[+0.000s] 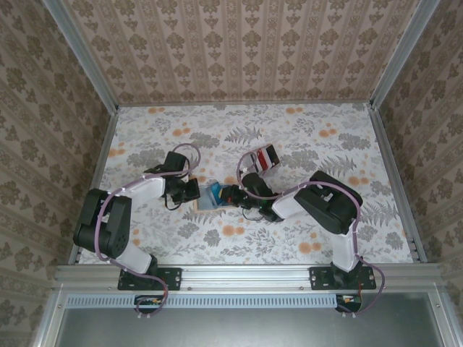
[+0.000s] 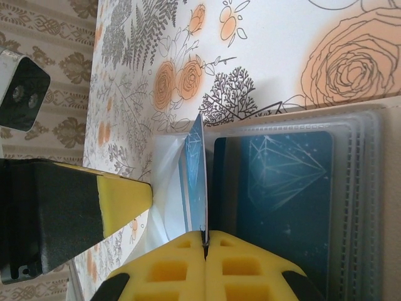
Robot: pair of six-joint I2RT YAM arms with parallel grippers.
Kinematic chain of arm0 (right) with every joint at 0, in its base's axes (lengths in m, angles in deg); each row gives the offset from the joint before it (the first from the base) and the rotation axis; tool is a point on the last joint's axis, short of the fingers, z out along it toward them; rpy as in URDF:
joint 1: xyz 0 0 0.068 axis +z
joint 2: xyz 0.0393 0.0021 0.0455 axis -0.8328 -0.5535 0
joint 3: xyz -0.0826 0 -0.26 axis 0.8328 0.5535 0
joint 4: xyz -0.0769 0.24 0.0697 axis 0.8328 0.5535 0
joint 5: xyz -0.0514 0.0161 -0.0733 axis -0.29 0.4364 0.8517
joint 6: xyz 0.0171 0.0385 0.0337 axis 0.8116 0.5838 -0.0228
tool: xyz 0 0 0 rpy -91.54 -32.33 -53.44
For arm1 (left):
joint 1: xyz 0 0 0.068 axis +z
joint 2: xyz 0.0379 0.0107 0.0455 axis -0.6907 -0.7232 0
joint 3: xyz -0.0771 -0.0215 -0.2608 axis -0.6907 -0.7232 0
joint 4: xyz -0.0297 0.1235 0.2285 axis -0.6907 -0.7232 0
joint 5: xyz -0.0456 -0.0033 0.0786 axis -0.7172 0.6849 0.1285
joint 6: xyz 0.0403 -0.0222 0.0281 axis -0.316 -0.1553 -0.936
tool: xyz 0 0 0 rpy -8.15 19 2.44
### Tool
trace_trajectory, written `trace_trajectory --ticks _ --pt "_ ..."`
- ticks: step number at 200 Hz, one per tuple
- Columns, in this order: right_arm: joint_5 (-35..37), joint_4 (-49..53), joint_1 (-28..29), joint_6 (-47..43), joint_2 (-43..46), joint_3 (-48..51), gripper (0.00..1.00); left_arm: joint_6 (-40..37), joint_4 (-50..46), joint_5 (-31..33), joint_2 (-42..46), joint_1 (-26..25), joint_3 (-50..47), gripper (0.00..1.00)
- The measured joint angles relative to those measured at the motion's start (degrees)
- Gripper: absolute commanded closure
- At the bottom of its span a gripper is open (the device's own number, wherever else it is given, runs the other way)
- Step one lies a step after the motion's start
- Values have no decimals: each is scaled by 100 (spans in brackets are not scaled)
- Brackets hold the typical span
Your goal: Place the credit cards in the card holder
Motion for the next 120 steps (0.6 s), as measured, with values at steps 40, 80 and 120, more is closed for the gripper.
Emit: trace_trajectory --ticks 40,80,120 --pt "352 -17 131 103 87 118 100 2 57 7 28 0 -46 98" --pt "498 -20 186 96 81 87 100 2 98 13 61 0 -87 99" --pt "538 -37 199 83 46 79 100 2 149 31 83 0 -140 100"
